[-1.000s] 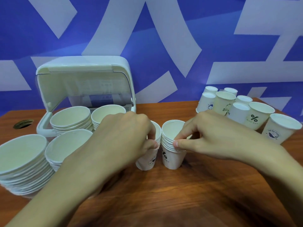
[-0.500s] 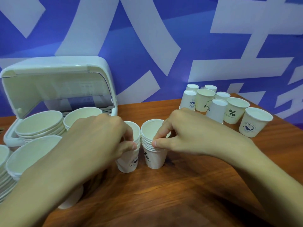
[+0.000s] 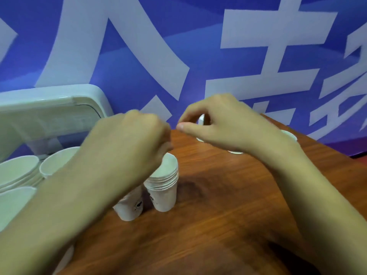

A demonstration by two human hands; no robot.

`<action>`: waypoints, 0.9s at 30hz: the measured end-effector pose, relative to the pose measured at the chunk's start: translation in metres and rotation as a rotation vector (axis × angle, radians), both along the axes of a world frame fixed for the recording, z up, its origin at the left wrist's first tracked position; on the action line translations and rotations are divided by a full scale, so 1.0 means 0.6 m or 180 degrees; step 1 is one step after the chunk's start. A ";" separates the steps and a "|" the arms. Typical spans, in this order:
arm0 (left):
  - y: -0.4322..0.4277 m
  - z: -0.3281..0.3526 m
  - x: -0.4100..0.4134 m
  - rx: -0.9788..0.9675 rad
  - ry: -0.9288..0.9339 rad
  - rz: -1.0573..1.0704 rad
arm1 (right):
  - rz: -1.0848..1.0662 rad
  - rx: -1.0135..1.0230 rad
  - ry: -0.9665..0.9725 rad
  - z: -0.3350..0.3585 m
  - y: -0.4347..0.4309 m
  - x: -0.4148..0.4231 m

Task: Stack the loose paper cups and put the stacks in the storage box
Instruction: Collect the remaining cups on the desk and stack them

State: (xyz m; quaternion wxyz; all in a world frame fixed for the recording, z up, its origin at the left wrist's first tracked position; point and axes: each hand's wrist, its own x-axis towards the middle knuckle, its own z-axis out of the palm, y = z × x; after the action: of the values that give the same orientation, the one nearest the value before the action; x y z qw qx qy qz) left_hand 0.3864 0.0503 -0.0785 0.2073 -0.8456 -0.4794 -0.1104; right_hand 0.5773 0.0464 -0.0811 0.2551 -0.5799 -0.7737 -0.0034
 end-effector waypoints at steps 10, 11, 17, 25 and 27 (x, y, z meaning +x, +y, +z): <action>0.137 -0.023 0.307 -0.0577 0.0705 -0.0259 | -0.2057 -0.0597 -0.0587 -0.073 0.072 0.225; 0.149 -0.035 0.324 -0.0687 0.0685 -0.0283 | -0.2150 -0.0657 -0.0536 -0.075 0.071 0.235; 0.182 -0.094 0.366 -0.0771 0.0726 -0.0213 | -0.2690 -0.0980 -0.0417 -0.077 0.074 0.267; 0.185 -0.108 0.377 -0.0976 0.0568 -0.0275 | -0.2842 -0.1398 -0.0339 -0.085 0.073 0.274; 0.185 -0.113 0.376 -0.1065 0.0556 -0.0317 | -0.2840 -0.1517 -0.0330 -0.088 0.075 0.275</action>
State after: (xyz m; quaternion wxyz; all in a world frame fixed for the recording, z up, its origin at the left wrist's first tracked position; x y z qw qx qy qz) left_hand 0.6123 0.1611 -0.1462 0.0990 -0.8972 -0.4289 0.0345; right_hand 0.7420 0.0915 -0.1339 0.0506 -0.8951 -0.4416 0.0358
